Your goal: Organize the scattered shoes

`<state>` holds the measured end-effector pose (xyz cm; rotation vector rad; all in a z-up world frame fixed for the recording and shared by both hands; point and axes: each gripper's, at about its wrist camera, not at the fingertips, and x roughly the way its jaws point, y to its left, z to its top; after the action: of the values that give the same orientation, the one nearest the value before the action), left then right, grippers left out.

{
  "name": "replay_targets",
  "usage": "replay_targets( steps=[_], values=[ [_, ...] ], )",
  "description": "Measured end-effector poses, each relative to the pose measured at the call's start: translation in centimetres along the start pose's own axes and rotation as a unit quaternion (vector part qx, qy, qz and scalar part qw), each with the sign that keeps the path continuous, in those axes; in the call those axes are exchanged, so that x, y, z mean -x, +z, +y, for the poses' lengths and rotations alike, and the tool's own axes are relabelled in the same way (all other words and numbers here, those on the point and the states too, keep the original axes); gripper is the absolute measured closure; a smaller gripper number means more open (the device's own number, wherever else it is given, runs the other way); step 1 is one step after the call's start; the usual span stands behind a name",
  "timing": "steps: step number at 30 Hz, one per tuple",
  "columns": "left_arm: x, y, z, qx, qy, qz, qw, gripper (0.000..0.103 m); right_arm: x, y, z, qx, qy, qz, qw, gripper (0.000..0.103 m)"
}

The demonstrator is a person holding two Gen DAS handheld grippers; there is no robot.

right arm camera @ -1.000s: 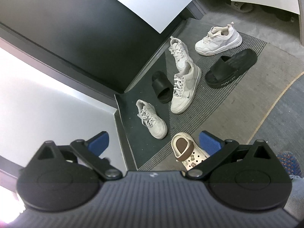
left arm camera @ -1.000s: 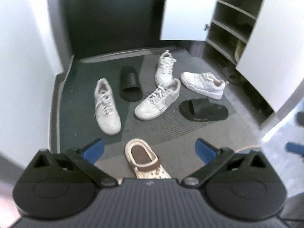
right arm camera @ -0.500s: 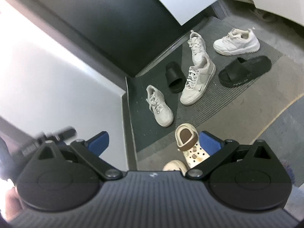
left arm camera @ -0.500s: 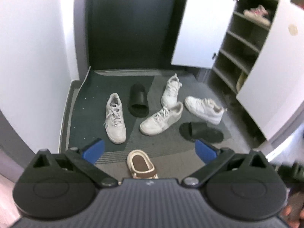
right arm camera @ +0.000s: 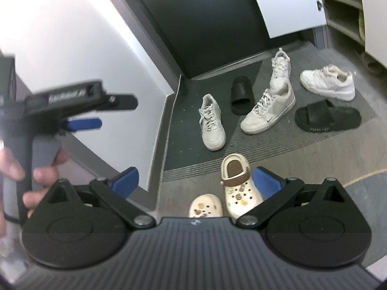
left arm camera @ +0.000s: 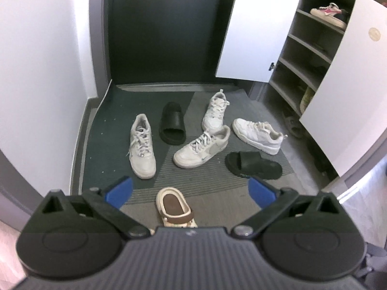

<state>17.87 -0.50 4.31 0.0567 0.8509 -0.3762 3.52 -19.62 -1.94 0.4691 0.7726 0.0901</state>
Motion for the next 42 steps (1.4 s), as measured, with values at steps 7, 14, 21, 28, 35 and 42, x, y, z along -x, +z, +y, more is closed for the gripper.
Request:
replay_targets(
  steps=[7,14,21,28,35,42],
  values=[
    [-1.7,0.9,-0.8,0.01,0.046,-0.023,0.9986,0.0,-0.4,-0.4,0.4,0.028,-0.018,0.007,0.999,0.0],
    [-2.3,1.6,-0.2,0.044,0.04,-0.019,0.998,0.0,-0.5,-0.6,0.6,0.042,-0.033,0.007,0.999,0.0],
    [-0.9,2.1,0.6,0.047,0.038,-0.046,0.9971,0.0,-1.5,-1.4,1.1,0.072,-0.034,0.035,0.996,0.0],
    [0.4,2.2,3.1,0.088,0.038,-0.056,0.9939,0.0,-5.9,-1.4,3.8,0.143,-0.045,0.085,0.985,0.0],
    [3.4,0.9,4.7,0.11,0.049,-0.077,0.9897,0.0,-15.5,1.3,5.0,0.184,-0.076,0.134,0.971,0.0],
    [5.5,-1.1,7.5,0.149,0.049,-0.081,0.9842,0.0,-25.6,0.2,2.3,0.206,-0.109,0.176,0.956,0.0]
  ],
)
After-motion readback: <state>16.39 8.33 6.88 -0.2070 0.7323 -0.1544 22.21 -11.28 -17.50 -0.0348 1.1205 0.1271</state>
